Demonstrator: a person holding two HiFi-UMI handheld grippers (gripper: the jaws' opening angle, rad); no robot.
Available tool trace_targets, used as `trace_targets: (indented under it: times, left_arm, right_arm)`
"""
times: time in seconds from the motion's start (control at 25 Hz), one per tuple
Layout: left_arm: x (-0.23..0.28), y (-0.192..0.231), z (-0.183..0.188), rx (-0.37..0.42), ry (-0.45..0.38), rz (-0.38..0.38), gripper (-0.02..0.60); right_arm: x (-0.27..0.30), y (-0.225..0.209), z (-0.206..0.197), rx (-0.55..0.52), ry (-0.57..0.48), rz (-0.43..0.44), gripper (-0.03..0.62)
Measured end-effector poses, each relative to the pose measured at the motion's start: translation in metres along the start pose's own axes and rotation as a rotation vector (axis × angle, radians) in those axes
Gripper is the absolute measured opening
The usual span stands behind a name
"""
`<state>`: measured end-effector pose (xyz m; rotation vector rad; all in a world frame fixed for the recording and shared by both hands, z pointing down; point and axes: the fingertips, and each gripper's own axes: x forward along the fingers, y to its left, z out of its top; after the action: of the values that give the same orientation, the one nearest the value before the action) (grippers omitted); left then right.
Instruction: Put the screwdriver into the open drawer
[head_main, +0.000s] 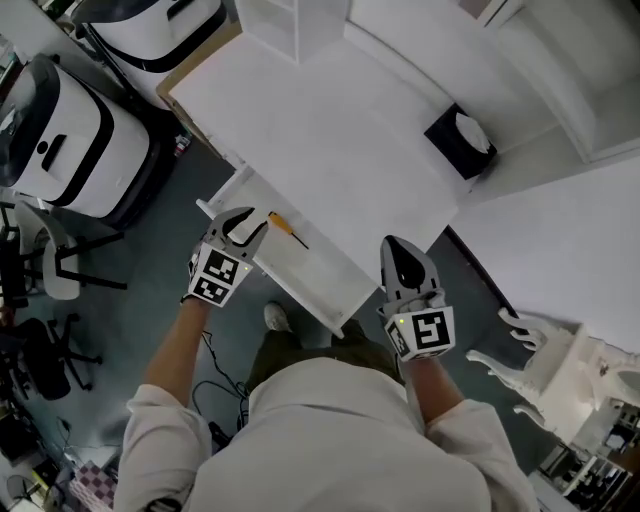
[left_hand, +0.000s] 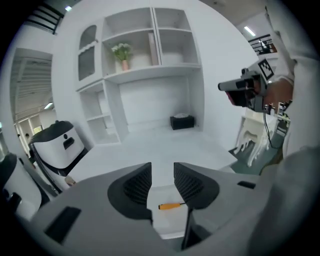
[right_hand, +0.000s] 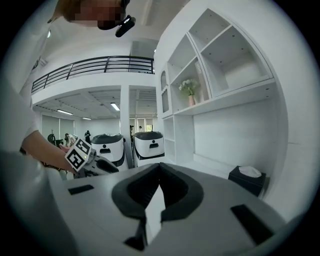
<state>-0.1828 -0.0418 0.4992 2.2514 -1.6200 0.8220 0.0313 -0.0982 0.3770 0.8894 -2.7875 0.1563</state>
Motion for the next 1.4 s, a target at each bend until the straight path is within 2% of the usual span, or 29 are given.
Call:
trace_targets:
  times: [0.16, 0.28, 0.68, 1.04, 1.4]
  left_arm:
    - [-0.048, 0.003, 0.03, -0.098, -0.116, 0.126, 0.124]
    - [-0.082, 0.002, 0.045, -0.148, -0.193, 0.214, 0.086]
    - [-0.159, -0.02, 0.068, -0.233, -0.334, 0.419, 0.014]
    - [-0.194, -0.031, 0.067, -0.276, -0.384, 0.504, 0.005]
    - [-0.203, -0.032, 0.064, -0.283, -0.392, 0.525, 0.005]
  right_arm:
    - [0.005, 0.01, 0.008, -0.028, -0.012, 0.064, 0.004]
    - [0.008, 0.018, 0.013, -0.04, -0.014, 0.103, 0.003]
    - [0.013, 0.032, 0.019, -0.076, -0.023, 0.206, 0.003]
    - [0.012, 0.047, 0.025, -0.104, -0.032, 0.249, 0.003]
    - [0.012, 0.054, 0.029, -0.113, -0.042, 0.262, 0.003]
